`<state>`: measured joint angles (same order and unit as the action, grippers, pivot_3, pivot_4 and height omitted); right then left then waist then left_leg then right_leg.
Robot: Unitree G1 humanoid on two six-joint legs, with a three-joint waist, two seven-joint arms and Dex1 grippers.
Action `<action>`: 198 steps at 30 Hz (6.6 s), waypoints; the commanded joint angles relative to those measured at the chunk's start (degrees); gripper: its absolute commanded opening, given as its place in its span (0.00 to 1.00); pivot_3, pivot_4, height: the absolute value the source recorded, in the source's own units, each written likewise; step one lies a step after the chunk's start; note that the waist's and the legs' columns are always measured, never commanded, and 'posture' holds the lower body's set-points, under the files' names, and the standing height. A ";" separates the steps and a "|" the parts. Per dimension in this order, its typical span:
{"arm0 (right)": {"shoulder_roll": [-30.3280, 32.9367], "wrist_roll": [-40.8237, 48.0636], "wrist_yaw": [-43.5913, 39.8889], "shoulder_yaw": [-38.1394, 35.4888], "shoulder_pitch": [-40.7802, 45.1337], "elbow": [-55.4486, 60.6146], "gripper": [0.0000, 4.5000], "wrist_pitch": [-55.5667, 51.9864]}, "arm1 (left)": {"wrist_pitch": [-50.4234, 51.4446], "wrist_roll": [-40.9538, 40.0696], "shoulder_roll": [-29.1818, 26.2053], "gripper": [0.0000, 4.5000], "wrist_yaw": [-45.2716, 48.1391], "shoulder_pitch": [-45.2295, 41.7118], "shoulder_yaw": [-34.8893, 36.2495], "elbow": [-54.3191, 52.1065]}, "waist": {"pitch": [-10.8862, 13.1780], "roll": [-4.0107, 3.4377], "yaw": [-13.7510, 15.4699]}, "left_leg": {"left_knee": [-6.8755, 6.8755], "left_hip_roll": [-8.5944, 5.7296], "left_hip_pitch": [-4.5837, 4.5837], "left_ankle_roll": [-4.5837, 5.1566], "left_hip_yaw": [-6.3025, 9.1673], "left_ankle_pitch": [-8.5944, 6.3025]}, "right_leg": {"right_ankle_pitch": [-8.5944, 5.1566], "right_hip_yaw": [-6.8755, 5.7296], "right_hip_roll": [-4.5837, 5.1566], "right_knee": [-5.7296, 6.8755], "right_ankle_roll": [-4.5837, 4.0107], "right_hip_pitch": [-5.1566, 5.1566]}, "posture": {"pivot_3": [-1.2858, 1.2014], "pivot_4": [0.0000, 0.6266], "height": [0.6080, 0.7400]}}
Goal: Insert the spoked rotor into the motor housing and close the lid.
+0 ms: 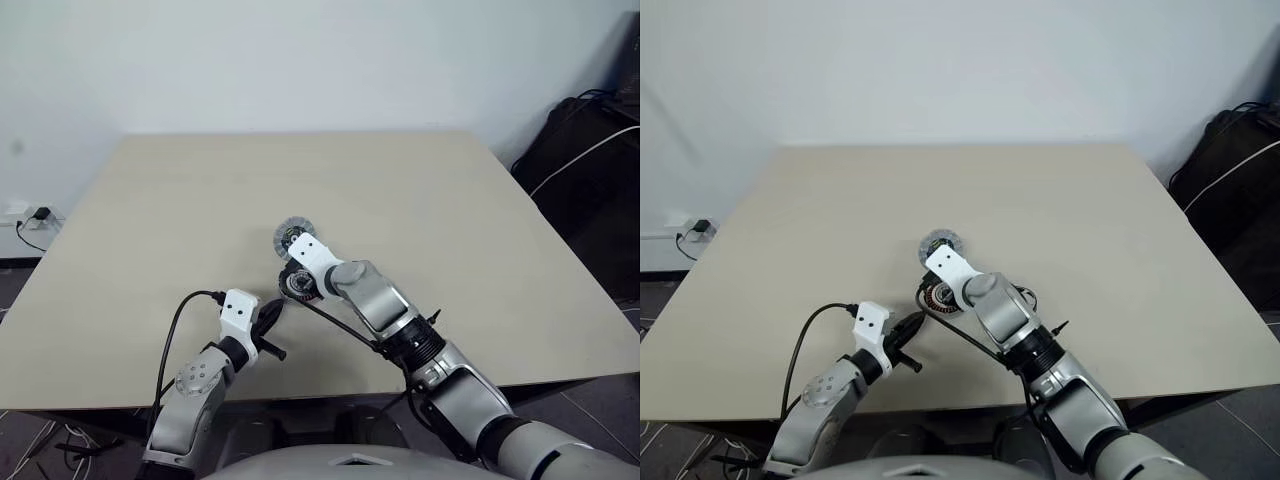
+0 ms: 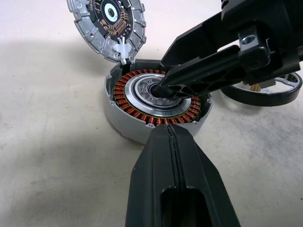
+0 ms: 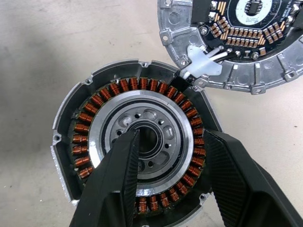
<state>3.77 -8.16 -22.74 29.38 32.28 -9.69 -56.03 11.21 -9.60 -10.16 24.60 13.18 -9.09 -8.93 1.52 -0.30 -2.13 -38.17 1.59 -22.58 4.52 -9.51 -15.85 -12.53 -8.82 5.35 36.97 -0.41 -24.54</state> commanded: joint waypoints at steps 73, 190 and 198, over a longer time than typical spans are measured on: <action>6.80 -6.36 -7.83 8.61 1.28 3.74 0.22 7.89 | -1.27 -0.45 0.08 0.00 -0.46 0.79 0.05 -1.04 | -0.01 0.01 0.03 | -0.08 0.01 -0.03 -0.01 0.02 0.03 | 0.02 0.02 -0.04 0.03 0.03 0.00 | 0.52 0.00 1.00; -8.55 29.14 7.07 -65.94 -25.97 33.30 0.99 -23.11 | 3.07 -1.36 -3.00 0.00 3.87 -0.53 -0.76 -1.87 | -0.03 -0.58 1.44 | -0.44 0.00 -0.05 0.58 0.24 -0.33 | -0.04 0.01 0.00 -0.06 -0.06 0.01 | 0.52 0.00 1.00; -11.86 35.50 8.64 -71.51 -22.72 32.79 0.99 -27.70 | 3.09 -1.39 -2.94 0.00 3.60 -0.27 -0.62 -2.06 | 0.00 -0.85 1.36 | -0.43 -0.01 -0.06 0.63 0.24 -0.35 | -0.06 0.01 -0.02 -0.06 -0.08 0.00 | 0.52 0.00 1.00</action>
<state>-6.41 25.18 -14.48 -41.37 8.09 22.86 -83.04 14.62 -10.20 -13.11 28.03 13.18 -10.00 -9.05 1.52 -1.15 -0.77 -38.60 1.59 -22.63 5.15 -9.27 -16.20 -12.58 -8.80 5.32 36.91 -0.49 -24.54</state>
